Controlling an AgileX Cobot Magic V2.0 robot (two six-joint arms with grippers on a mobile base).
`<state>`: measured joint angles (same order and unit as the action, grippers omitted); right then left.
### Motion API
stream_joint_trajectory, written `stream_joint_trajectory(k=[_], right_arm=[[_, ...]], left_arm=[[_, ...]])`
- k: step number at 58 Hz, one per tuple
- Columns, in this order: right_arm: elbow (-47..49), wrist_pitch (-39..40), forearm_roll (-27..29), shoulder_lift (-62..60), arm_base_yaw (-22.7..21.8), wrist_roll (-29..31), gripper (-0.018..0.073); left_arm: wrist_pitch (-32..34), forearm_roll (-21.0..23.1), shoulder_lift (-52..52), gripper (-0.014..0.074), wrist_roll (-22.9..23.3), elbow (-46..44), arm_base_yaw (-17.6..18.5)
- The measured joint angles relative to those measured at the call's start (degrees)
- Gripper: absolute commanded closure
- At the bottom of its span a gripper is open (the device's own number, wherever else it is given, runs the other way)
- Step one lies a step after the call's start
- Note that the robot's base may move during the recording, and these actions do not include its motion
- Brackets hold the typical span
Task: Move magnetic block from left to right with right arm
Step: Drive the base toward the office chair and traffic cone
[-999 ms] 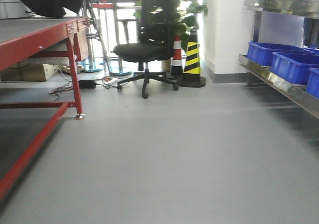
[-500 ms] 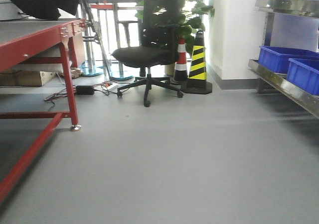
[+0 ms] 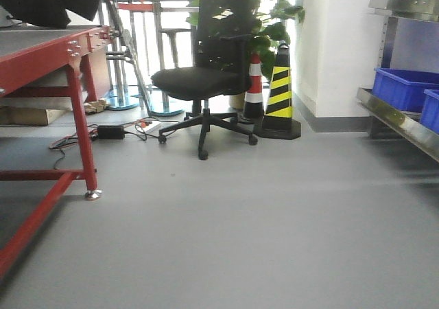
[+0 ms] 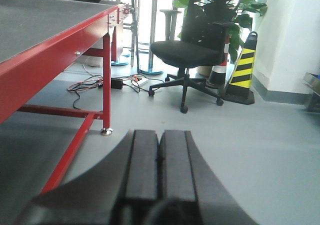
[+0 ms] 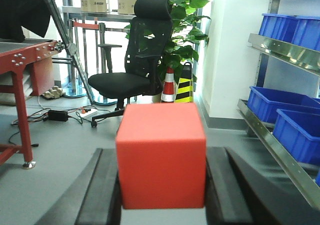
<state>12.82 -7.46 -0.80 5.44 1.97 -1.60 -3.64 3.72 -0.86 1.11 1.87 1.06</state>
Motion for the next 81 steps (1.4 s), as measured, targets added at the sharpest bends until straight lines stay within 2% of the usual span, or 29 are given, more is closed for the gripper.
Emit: stream_joint_trajectory(k=[81], right_arm=[[0.00,0.00,0.00,0.00,0.00,0.00,0.0282]], left_arm=[[0.00,0.00,0.00,0.0713,0.00,0.00,0.00]])
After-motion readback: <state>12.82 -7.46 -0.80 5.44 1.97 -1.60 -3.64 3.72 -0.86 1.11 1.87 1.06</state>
